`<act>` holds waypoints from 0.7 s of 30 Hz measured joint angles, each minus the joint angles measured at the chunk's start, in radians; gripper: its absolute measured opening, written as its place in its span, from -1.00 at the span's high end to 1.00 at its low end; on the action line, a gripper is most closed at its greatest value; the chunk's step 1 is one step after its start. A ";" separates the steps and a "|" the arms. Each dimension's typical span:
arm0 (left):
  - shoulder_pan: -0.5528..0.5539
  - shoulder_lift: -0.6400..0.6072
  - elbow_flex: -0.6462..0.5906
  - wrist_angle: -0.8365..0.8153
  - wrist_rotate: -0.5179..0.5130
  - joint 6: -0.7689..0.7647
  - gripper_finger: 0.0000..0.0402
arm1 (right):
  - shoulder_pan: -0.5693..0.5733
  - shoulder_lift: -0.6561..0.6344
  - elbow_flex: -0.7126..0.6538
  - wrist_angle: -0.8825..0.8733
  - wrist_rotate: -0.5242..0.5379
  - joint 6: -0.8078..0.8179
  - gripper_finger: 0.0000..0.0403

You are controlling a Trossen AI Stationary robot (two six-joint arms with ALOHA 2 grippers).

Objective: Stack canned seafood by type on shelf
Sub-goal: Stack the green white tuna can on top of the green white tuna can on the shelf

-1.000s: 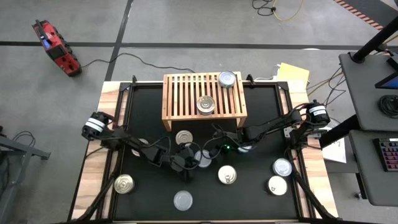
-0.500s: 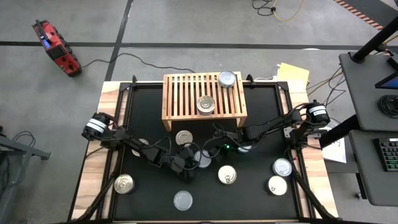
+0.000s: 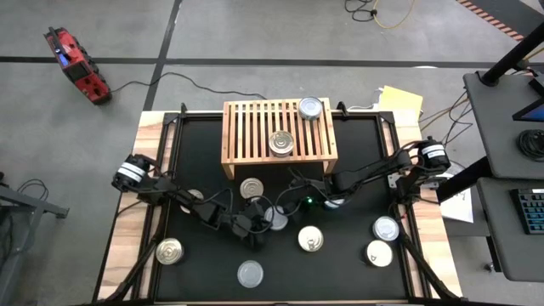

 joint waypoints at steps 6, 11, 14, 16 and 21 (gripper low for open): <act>-0.012 0.000 -0.018 0.026 -0.017 -0.027 1.00 | 0.000 0.029 -0.002 0.034 -0.010 -0.010 -0.27; -0.027 -0.001 -0.047 0.070 -0.039 -0.057 1.00 | 0.000 0.045 -0.002 0.058 -0.030 -0.014 -0.35; -0.036 -0.001 -0.055 0.078 -0.055 -0.074 1.00 | 0.000 0.051 -0.002 0.072 -0.031 -0.014 -0.38; -0.043 -0.001 -0.056 0.077 -0.070 -0.075 1.00 | 0.000 0.052 -0.002 0.077 -0.032 -0.015 -0.40; -0.049 -0.001 -0.056 0.076 -0.087 -0.075 1.00 | -0.007 0.052 -0.002 0.090 -0.034 -0.020 -0.45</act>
